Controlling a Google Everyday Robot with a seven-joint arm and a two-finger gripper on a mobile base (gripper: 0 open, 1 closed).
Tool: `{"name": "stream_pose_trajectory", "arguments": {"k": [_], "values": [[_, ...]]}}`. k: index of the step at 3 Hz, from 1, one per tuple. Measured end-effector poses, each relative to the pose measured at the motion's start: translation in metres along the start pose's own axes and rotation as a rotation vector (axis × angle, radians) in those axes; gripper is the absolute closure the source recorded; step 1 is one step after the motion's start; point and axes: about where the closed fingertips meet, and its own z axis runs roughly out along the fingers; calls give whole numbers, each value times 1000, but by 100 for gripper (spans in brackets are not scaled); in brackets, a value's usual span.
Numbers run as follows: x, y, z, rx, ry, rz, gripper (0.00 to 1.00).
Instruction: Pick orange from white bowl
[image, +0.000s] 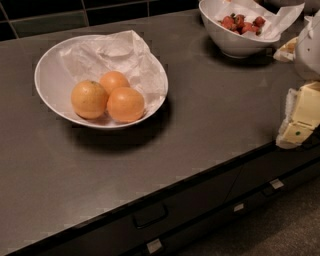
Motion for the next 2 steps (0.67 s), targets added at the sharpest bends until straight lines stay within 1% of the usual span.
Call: {"name": "stream_pose_trajectory", "arguments": {"k": [1, 2], "values": [[0, 0, 0, 0, 0, 0, 0], [-11, -2, 0, 3, -9, -17, 0]]}}
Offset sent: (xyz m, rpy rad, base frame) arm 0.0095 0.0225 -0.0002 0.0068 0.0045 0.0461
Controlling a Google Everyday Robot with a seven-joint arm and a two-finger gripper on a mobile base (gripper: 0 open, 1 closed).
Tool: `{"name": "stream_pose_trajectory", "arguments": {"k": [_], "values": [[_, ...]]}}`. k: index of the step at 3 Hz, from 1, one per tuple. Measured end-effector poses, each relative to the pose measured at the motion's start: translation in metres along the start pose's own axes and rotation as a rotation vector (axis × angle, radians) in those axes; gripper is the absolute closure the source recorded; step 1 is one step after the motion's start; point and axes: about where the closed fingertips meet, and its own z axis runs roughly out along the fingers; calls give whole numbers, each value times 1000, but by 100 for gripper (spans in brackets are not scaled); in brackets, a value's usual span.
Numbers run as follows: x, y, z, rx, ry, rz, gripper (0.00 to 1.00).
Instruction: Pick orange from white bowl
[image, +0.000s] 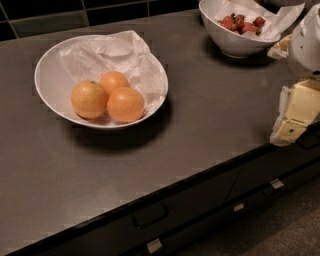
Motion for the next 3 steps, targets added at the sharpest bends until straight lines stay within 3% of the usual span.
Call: {"name": "stream_pose_trajectory", "arguments": {"k": [2, 3], "values": [[-94, 8, 18, -44, -72, -173, 0], [-95, 8, 18, -44, -72, -174, 0]]}}
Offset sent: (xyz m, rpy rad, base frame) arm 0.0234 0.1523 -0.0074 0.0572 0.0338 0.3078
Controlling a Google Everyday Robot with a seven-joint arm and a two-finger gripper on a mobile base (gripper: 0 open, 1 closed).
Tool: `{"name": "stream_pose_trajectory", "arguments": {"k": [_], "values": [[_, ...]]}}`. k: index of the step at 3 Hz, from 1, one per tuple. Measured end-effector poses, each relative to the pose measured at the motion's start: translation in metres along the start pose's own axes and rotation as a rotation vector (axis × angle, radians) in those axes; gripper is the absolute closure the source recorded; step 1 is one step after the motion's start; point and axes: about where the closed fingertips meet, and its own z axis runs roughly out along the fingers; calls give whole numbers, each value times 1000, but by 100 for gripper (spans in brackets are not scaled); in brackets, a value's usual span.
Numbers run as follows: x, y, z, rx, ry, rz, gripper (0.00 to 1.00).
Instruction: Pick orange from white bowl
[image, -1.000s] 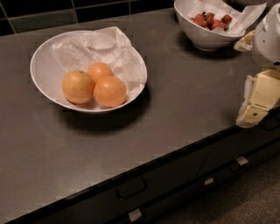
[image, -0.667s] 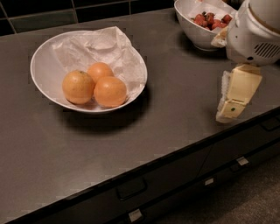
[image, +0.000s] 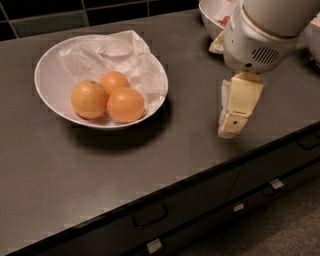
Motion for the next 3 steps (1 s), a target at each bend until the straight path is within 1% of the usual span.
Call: {"name": "stream_pose_trajectory", "arguments": {"k": [1, 2, 3], "values": [[-29, -4, 4, 3, -40, -55, 0], [-65, -9, 16, 16, -107, -93, 0], [-96, -19, 33, 36, -195, -98, 0]]}}
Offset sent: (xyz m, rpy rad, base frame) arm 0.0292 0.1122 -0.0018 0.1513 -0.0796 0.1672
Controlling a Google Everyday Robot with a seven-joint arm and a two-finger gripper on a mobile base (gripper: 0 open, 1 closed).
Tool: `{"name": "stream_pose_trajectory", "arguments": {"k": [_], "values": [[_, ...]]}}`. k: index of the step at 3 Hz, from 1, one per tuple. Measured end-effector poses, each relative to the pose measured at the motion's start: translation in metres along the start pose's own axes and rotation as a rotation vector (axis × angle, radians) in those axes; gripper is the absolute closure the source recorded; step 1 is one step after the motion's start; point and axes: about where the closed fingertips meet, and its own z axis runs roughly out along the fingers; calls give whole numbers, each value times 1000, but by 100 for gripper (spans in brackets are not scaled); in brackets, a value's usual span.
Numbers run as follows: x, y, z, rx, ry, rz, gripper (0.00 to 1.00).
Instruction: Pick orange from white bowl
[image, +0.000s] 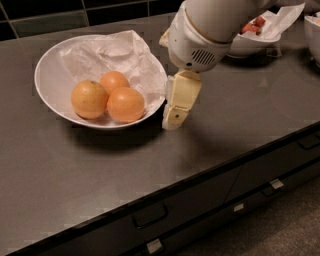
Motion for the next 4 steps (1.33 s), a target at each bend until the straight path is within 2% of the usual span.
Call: {"name": "stream_pose_trajectory", "arguments": {"k": [1, 3, 4], "values": [[0, 0, 0, 0, 0, 0, 0], [-26, -14, 33, -51, -66, -43, 0], [-35, -22, 49, -67, -89, -44, 0]]}}
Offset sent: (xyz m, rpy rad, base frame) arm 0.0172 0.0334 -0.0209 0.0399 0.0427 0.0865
